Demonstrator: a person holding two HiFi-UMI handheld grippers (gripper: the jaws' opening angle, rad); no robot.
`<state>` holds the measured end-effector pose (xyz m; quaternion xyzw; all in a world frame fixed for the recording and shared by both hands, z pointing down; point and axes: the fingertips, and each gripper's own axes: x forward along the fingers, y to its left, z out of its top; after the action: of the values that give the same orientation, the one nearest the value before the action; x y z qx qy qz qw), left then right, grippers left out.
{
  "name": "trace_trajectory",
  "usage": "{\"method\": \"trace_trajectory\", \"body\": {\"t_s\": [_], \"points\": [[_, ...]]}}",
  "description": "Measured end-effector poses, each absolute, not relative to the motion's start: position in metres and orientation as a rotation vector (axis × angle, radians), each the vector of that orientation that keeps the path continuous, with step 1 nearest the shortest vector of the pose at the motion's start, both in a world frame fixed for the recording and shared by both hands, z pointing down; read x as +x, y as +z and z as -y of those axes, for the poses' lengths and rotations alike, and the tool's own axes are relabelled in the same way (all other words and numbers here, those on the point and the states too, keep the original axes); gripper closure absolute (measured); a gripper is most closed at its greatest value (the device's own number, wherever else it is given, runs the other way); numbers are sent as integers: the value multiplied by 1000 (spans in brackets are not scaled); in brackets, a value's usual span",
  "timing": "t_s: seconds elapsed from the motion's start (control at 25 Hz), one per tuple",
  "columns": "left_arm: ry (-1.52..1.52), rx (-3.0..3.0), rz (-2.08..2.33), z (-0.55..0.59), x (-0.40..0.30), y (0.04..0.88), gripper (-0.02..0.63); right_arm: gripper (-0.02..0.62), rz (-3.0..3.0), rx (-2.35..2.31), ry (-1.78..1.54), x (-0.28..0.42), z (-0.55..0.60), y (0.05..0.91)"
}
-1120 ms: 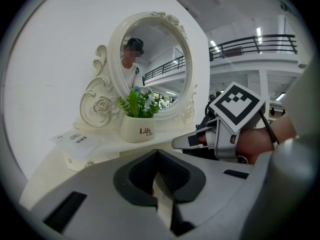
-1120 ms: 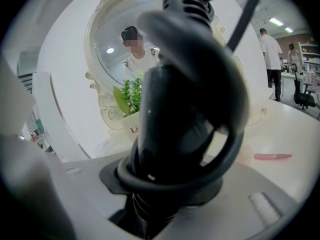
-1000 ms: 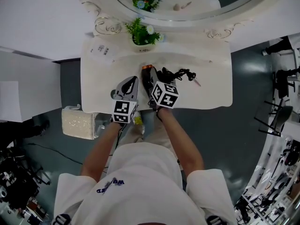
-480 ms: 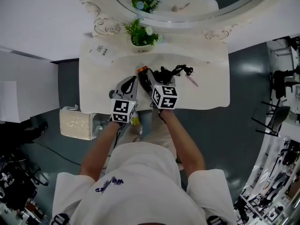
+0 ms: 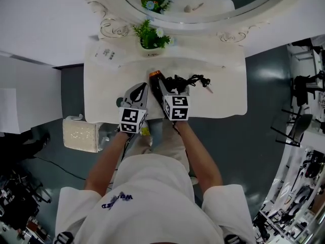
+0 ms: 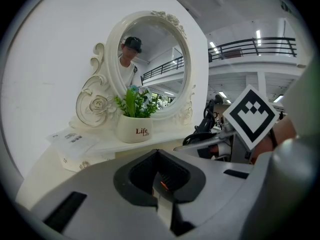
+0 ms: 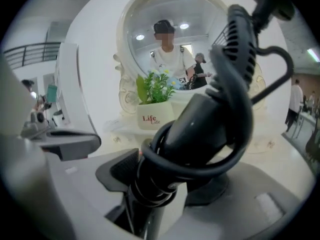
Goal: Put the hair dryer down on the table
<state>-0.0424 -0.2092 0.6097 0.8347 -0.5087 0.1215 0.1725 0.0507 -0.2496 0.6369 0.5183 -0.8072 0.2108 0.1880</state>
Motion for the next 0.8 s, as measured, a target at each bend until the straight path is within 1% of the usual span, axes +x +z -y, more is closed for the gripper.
{"method": "trace_trajectory", "body": {"t_s": [0.08, 0.2, 0.6, 0.8], "points": [[343, 2369, 1440, 209, -41, 611, 598, 299, 2256, 1432, 506, 47, 248, 639], [341, 2376, 1426, 208, -34, 610, 598, 299, 2267, 1399, 445, 43, 247, 638], [341, 2387, 1412, 206, -29, 609, 598, 297, 2247, 1367, 419, 33, 243, 632], [338, 2384, 1418, 207, -30, 607, 598, 261, 2213, 1334, 408, 34, 240, 633]]}}
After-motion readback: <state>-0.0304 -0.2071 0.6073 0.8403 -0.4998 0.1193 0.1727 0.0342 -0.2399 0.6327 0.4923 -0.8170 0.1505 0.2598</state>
